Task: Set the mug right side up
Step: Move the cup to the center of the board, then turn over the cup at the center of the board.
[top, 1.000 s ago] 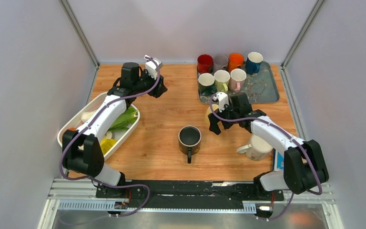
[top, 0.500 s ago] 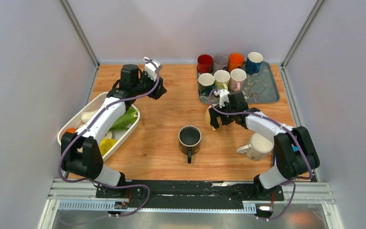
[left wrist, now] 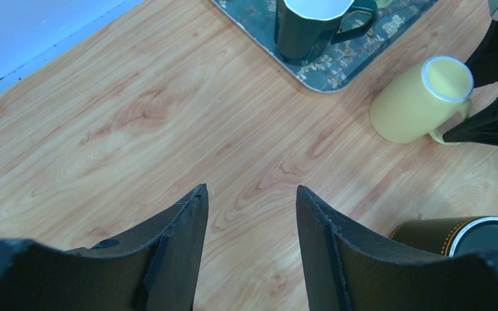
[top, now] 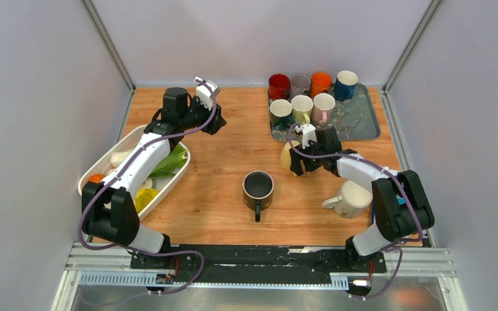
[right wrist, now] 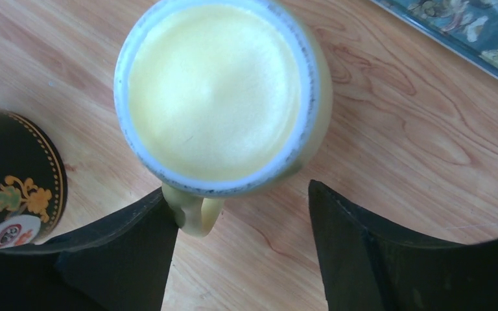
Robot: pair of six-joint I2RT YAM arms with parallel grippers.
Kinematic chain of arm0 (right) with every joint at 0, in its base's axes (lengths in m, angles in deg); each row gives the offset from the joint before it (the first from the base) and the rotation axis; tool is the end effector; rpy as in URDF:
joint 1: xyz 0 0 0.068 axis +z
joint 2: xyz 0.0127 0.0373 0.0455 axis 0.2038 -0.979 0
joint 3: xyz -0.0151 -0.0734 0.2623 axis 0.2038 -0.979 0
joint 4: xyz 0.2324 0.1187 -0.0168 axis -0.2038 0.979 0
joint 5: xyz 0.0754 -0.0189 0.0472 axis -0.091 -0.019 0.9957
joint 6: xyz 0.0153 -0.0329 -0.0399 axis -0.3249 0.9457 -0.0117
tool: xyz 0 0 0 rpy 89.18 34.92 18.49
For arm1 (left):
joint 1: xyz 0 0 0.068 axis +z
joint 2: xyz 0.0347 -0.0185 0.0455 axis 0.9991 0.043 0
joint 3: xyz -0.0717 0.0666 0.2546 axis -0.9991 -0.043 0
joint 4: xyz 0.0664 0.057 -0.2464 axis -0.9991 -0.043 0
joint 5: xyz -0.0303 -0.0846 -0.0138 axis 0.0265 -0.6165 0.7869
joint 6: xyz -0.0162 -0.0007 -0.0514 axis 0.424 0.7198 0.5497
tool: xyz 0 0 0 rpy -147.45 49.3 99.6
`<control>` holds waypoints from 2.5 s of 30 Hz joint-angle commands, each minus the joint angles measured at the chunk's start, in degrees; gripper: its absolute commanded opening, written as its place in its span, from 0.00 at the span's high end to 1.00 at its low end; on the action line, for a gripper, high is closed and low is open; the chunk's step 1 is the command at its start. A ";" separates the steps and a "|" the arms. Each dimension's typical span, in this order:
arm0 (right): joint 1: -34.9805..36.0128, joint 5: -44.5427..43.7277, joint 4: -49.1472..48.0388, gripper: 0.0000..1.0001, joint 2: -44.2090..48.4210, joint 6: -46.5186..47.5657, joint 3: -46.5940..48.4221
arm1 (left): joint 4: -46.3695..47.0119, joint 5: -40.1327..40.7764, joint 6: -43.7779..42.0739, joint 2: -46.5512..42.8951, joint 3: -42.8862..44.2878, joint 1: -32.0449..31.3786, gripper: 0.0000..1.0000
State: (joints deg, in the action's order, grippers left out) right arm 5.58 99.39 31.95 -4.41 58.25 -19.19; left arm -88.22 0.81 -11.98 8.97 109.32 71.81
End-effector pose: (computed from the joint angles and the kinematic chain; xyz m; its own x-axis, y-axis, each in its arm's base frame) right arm 0.2868 0.1004 0.1780 -0.6578 -0.3531 -0.6653 -0.5632 0.8170 0.1233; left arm 0.3213 -0.1069 0.3205 -0.3450 0.2069 -0.9155 0.6708 0.7366 -0.0863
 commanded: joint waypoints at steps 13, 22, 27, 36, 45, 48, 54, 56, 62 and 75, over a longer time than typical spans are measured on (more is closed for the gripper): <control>-3.86 4.38 -2.66 1.00 -2.50 7.93 -0.10 | 1.69 0.85 -0.70 1.07 2.97 -0.22 0.40; -6.26 23.96 30.97 1.00 5.90 25.98 22.00 | 5.92 -1.44 -10.68 -4.47 -1.55 -0.42 0.39; -6.22 35.40 23.77 1.00 -2.43 20.43 35.19 | 15.83 6.24 -18.13 -6.60 -4.54 -3.62 0.36; -5.76 67.85 -18.01 1.00 -29.24 -44.42 55.30 | 33.93 -1.43 -49.70 -10.58 -14.59 -7.68 0.35; -2.11 78.29 -20.02 1.00 -36.09 -55.15 62.70 | 43.63 -5.96 -54.70 -4.52 -16.88 -7.83 0.34; -0.90 78.94 -20.01 1.00 -36.35 -55.39 62.89 | 45.42 -8.43 -53.39 -3.00 -16.52 -7.83 0.35; 0.67 79.48 -20.22 1.00 -37.55 -57.41 63.36 | 53.05 -6.24 -54.33 2.58 -14.91 -8.82 0.38; 0.68 79.47 -19.59 1.00 -37.73 -57.68 63.24 | 55.91 -4.45 -55.74 4.39 -14.49 -9.03 0.42; 0.67 79.45 -18.23 0.93 -38.36 -57.43 63.07 | 60.87 0.33 -54.16 7.35 -13.35 -9.08 0.83; -4.96 44.24 14.38 0.00 -34.63 -16.35 71.04 | 29.21 3.78 -24.10 -1.30 -8.99 -8.48 1.00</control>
State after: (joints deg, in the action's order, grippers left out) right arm 2.67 165.53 24.89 -43.77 14.40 43.03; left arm -47.67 5.78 -47.67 13.72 97.12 63.13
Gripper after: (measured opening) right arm 0.973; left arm 0.066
